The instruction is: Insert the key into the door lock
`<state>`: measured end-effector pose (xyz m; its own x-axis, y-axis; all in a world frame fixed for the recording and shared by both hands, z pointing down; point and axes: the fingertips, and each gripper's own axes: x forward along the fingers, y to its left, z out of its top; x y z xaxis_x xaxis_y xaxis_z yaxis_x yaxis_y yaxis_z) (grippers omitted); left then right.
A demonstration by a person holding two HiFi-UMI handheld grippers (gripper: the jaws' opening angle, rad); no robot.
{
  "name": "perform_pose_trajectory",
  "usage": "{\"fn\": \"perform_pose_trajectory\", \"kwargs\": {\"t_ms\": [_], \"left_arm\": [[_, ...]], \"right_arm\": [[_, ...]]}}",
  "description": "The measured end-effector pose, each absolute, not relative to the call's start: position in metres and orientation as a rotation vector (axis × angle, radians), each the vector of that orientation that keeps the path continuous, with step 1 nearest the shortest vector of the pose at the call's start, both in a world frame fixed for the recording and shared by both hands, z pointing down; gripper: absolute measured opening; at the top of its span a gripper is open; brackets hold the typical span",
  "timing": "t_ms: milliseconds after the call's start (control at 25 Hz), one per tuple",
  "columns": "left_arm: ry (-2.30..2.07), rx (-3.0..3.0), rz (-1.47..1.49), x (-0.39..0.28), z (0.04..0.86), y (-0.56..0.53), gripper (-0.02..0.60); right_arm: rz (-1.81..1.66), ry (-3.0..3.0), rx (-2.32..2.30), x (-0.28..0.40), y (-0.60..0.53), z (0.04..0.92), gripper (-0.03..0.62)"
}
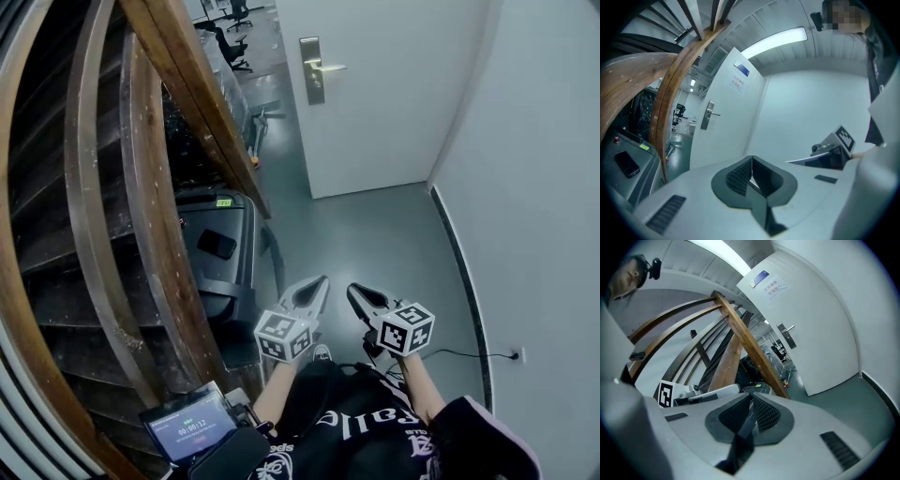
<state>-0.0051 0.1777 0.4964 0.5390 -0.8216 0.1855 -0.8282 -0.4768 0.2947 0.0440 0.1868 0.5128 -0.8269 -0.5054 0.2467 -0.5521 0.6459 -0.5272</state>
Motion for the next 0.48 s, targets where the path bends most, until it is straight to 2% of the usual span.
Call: {"fn": "perform_pose_trajectory", "kwargs": {"t_ms": [480], "left_arm": [[-1.416, 2.397, -0.013, 0.055, 0.484, 0.208, 0.006]], "right_arm": [[0.907, -2.824, 0.810, 0.105, 0.211, 0.496, 0.037]]}}
